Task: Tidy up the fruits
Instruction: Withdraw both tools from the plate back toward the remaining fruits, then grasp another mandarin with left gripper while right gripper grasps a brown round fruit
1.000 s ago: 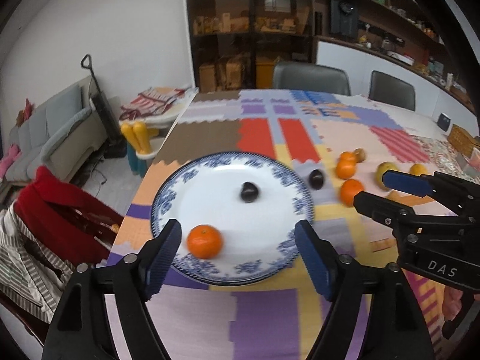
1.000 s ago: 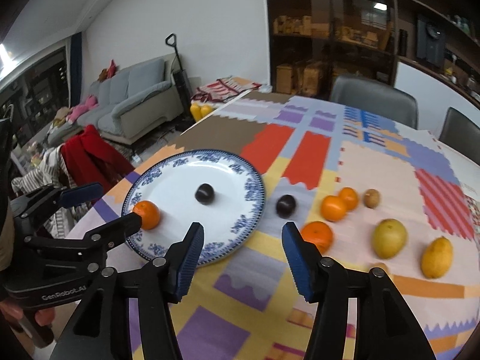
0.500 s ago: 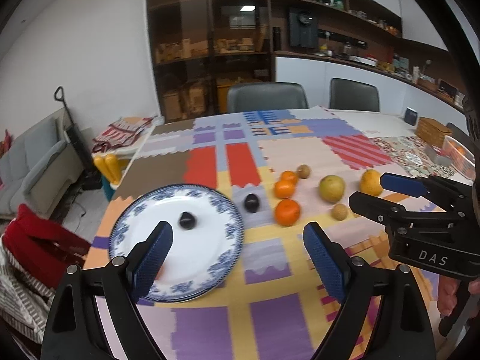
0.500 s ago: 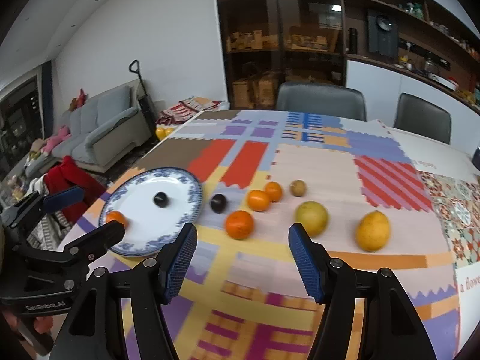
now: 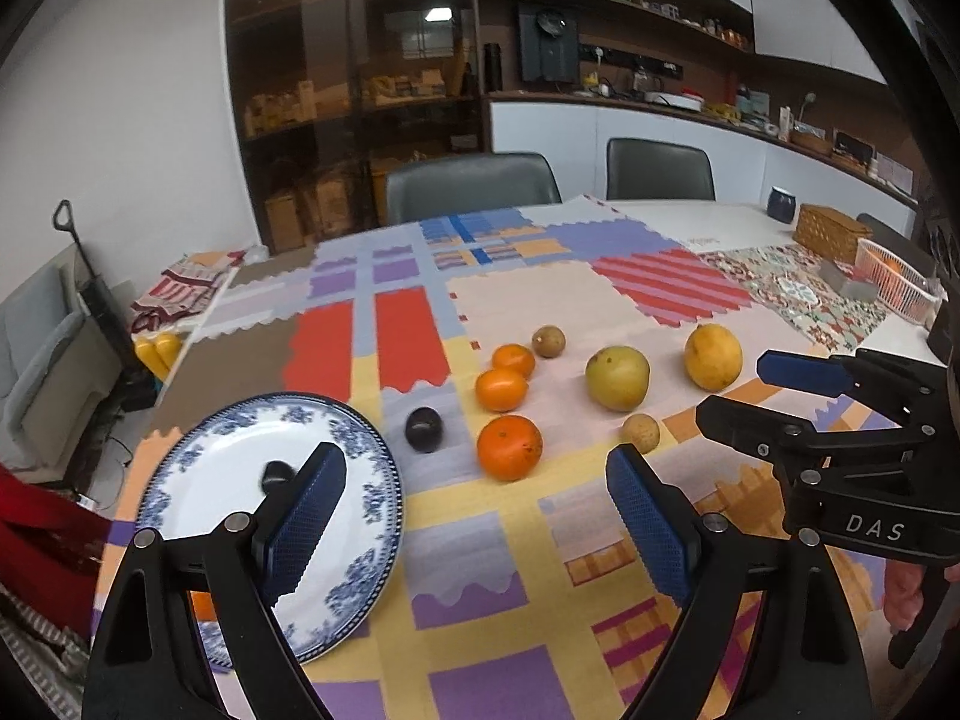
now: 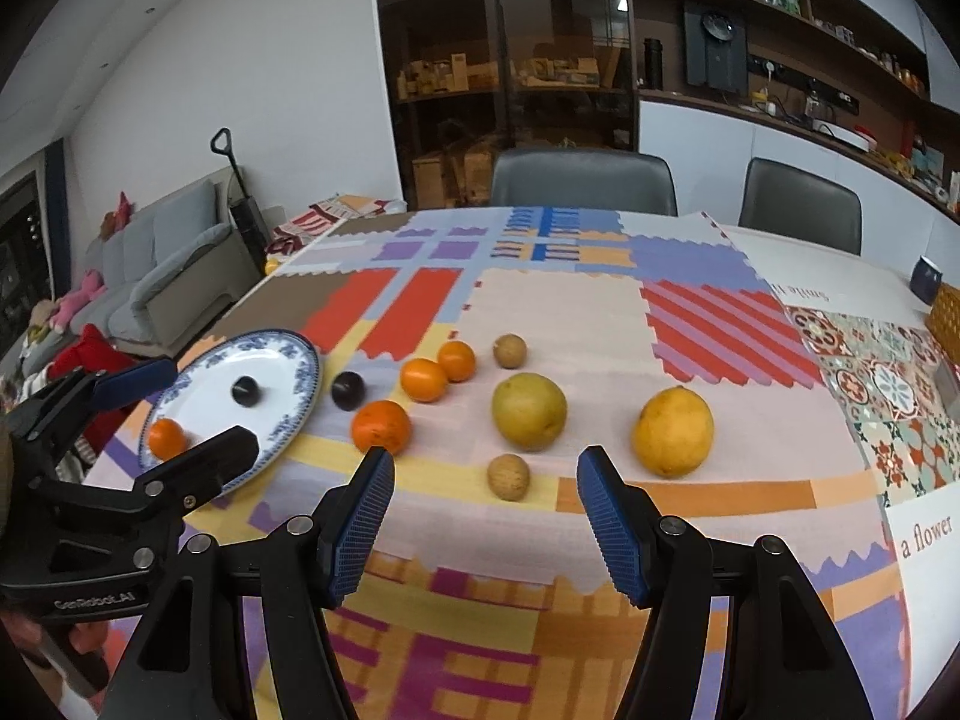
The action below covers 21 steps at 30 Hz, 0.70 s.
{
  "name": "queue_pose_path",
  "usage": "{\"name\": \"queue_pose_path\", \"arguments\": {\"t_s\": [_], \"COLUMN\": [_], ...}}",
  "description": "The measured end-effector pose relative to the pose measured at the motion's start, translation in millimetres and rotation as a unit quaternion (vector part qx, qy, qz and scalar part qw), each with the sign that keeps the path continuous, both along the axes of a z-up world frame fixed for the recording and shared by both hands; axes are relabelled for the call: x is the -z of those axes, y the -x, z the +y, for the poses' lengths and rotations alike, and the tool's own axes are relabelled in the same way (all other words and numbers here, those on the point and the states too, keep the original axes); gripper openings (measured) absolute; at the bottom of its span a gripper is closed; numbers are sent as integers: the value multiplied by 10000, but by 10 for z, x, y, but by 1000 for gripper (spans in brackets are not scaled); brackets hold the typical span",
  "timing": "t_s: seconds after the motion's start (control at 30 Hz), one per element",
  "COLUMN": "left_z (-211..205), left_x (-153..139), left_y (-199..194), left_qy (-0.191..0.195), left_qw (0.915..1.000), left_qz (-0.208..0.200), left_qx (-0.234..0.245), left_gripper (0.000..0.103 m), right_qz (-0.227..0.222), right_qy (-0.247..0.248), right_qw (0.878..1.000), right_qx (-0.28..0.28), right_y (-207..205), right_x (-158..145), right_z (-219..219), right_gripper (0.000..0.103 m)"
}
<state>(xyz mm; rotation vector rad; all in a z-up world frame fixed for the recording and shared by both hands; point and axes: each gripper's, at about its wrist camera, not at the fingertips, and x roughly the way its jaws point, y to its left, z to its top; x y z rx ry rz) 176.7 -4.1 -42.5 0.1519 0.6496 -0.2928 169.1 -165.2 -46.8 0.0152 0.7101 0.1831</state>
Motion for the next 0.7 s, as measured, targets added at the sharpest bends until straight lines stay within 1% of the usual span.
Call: {"name": "queue_pose_path", "arguments": {"t_s": [0.2, 0.3, 0.37, 0.43, 0.5, 0.57, 0.63, 0.7], "left_z": [-75, -106, -127, -141, -148, -166, -181, -201], "left_x": [207, 287, 336, 378, 410, 449, 483, 519], "left_y": [-163, -221, -261, -315, -365, -436, -501, -567], "left_qy": [-172, -300, -391, -436, -437, -378, -319, -260], "left_qw": [9995, 9989, 9983, 9977, 9975, 9973, 9970, 9965], "left_qz": [142, 149, 131, 172, 219, 309, 393, 488], "left_qx": [218, 332, 424, 481, 507, 557, 592, 634], "left_gripper": [89, 89, 88, 85, 82, 78, 72, 70], "right_qz": [200, 280, 334, 384, 458, 510, 564, 616], "right_qy": [64, 93, 129, 137, 145, 132, 116, 87], "right_qw": [9998, 9995, 9993, 9991, 9987, 9985, 9982, 9979], "right_qx": [-46, -79, -100, -129, -144, -152, -170, -165], "right_y": [-117, -162, -201, -241, -290, -328, -366, -403], "right_x": [179, 259, 313, 358, 414, 455, 498, 539], "right_z": [-13, -10, -4, -4, -5, -6, -8, -13], "right_gripper": [64, 64, 61, 57, 55, 52, 51, 49]}}
